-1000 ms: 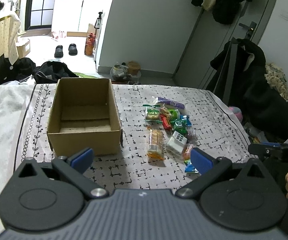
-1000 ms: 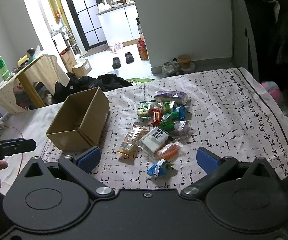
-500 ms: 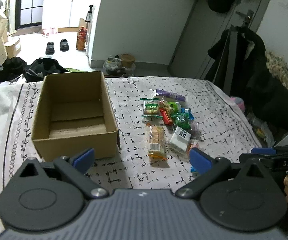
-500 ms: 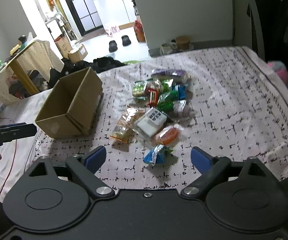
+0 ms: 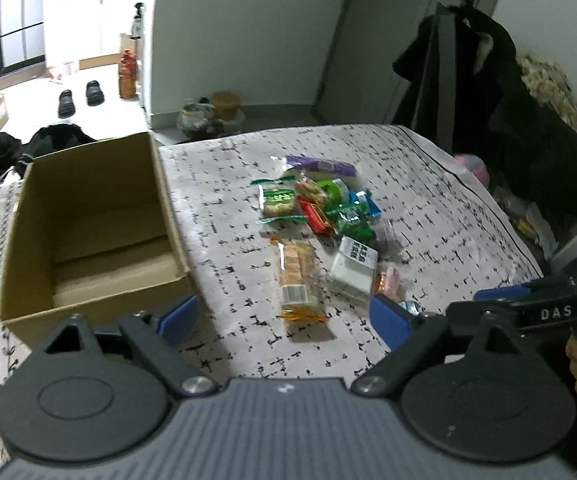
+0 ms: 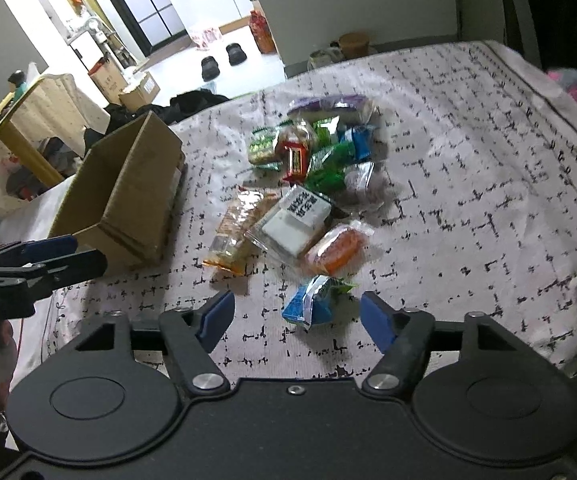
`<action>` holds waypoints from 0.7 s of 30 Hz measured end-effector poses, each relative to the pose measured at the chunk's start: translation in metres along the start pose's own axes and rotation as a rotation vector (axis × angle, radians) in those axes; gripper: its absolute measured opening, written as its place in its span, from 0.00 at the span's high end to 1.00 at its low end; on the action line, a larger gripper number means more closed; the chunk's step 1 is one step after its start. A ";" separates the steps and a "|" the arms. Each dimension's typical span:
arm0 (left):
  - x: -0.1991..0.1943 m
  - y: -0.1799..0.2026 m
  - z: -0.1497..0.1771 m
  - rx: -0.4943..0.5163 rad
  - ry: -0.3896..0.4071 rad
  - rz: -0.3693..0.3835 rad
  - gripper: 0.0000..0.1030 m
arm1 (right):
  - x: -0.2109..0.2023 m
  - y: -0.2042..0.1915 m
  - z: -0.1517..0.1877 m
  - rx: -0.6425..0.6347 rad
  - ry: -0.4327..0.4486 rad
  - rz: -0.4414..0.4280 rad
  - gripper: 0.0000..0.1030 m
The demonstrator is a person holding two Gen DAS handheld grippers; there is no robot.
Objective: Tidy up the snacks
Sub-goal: 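Grasp the bread pastry bag with the left tool while the right tool grasps the blue candy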
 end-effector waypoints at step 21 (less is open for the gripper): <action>0.083 0.020 0.014 0.031 -0.105 -0.029 0.33 | 0.041 0.004 0.000 0.044 -0.057 0.072 0.33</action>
Point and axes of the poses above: each gripper's, at about its wrist camera, not at the fingertips, and x roughly the way its jaws point, y to its right, z to its underside, the point moved 2 cm from there along x, roughly the way its jaws point, and after that the axes turned 13 degrees about y, right-handed, at the moved point
